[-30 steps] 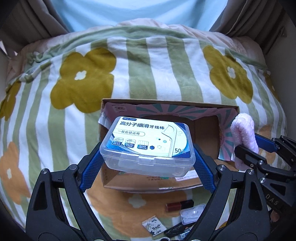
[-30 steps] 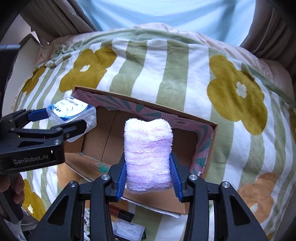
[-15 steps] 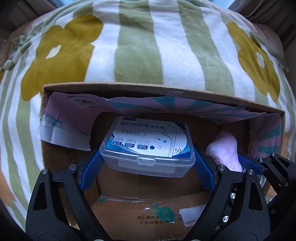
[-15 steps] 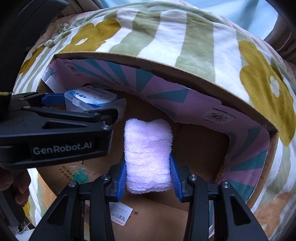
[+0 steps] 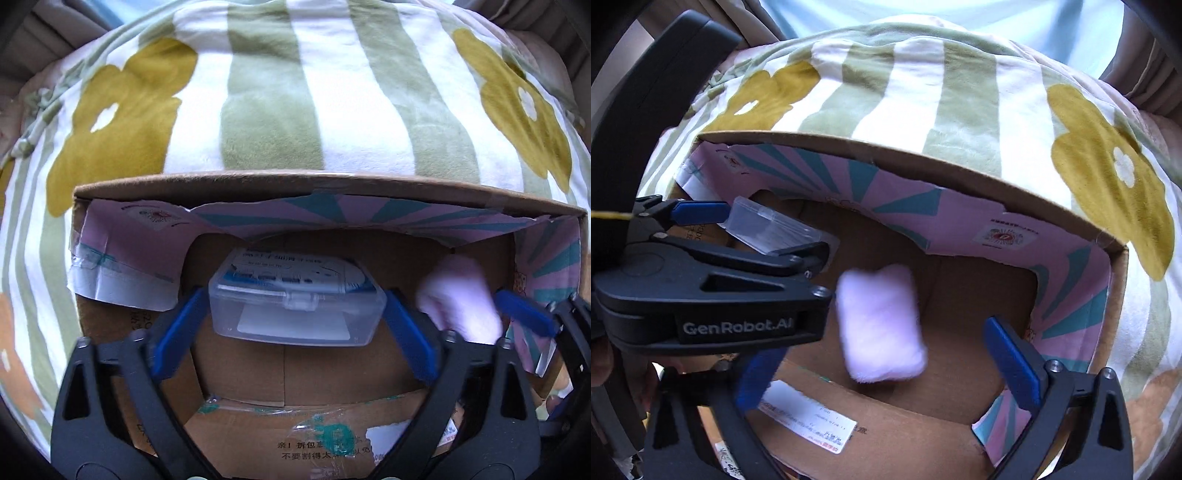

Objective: Organize objects
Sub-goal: 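Open both tools to drop the floss box and lilac cloth inside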

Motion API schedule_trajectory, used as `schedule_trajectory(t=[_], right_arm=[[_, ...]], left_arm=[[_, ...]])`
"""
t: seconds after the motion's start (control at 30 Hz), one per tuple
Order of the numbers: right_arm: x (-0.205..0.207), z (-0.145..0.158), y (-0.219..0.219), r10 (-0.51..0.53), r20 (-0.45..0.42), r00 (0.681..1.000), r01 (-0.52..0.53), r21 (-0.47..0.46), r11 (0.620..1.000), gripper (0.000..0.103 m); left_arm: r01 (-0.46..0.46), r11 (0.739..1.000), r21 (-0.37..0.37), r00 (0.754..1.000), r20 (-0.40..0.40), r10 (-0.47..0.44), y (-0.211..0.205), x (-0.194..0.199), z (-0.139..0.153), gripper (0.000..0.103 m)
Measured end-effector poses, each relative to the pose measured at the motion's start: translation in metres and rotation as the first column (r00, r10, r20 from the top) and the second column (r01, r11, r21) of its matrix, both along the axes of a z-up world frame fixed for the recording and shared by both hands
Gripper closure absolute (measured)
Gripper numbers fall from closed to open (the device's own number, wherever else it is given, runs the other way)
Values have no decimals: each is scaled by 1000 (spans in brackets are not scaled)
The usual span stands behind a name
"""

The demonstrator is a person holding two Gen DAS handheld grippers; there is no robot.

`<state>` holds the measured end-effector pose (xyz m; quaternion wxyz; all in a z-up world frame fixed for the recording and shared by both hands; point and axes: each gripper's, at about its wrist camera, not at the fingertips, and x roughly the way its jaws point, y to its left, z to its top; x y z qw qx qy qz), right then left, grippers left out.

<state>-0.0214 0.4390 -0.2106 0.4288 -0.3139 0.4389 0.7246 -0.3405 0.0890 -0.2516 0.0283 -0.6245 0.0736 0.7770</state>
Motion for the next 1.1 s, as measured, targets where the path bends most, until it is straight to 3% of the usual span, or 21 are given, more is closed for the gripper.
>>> schedule_trajectory(t=[0.33, 0.57, 0.93, 1.1], right_arm=[[-2, 11, -14, 39, 21, 999, -39, 10, 999, 1], [1, 37, -17, 50, 29, 998, -50, 25, 998, 1], [10, 100, -42, 40, 82, 996, -45, 50, 998, 1], [18, 137, -73, 14, 104, 995, -24, 98, 995, 1]], left_arm=[[-5, 1000, 24, 1000, 2, 5, -1, 7, 11, 0], [1, 999, 41, 1000, -22, 0, -2, 9, 33, 0], [2, 998, 60, 996, -92, 3, -9, 33, 103, 0], [-21, 997, 77, 989, -144, 32, -24, 57, 145, 0]])
